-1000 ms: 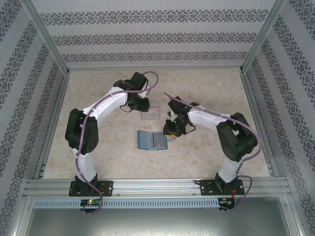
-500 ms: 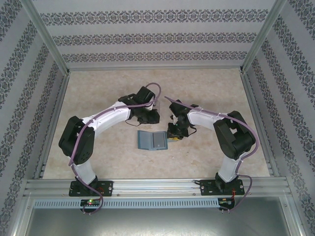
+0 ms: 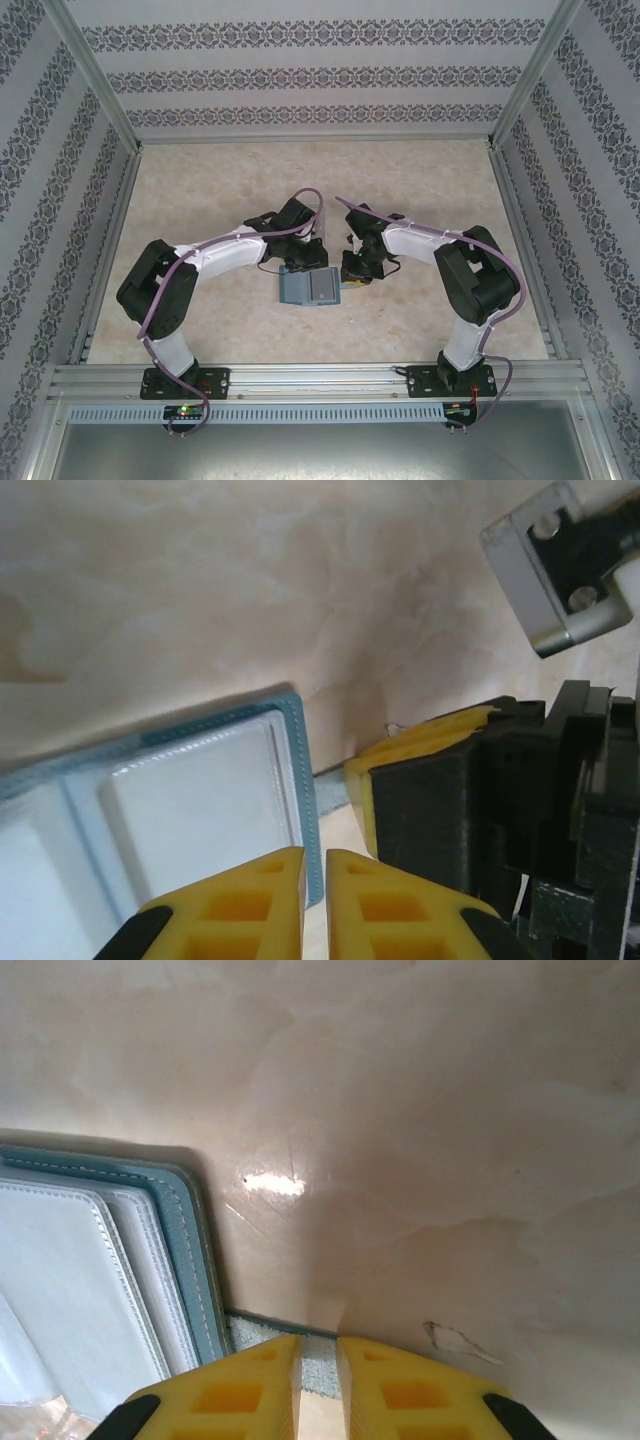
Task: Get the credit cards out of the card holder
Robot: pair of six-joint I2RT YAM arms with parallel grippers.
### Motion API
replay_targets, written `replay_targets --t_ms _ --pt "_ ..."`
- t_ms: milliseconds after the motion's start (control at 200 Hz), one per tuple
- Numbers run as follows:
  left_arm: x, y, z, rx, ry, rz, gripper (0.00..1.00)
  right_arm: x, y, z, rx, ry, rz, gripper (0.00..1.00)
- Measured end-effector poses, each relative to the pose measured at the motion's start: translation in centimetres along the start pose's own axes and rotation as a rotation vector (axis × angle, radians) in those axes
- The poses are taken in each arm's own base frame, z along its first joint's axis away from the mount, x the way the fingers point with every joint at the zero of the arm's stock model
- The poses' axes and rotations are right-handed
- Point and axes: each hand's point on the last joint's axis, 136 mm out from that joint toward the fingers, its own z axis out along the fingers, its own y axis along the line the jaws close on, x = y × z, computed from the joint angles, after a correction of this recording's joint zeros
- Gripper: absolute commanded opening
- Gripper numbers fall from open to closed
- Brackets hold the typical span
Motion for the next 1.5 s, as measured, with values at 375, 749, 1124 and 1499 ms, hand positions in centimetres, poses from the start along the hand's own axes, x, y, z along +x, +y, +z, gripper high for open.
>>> replay_targets --t_ms 375,749,1124,1499 --pt "2.0 -0.5 2.4 0.099 0.121 -0.103 0.14 0.0 0.1 0.1 -0.004 0.007 0.000 0.20" --pt "3.2 0.4 4.1 0.083 0.184 -0.137 0.20 0.0 0.1 0.1 -0.002 0.010 0.001 0.20" --pt "3.9 0.9 4.7 -0.014 0.202 -0.089 0.25 0.0 0.1 0.1 -0.002 0.010 0.001 0.20" --pt "3.7 2.3 3.7 -0.146 0.180 -0.056 0.32 0.0 0.1 0.0 -0.008 0.012 0.005 0.20"
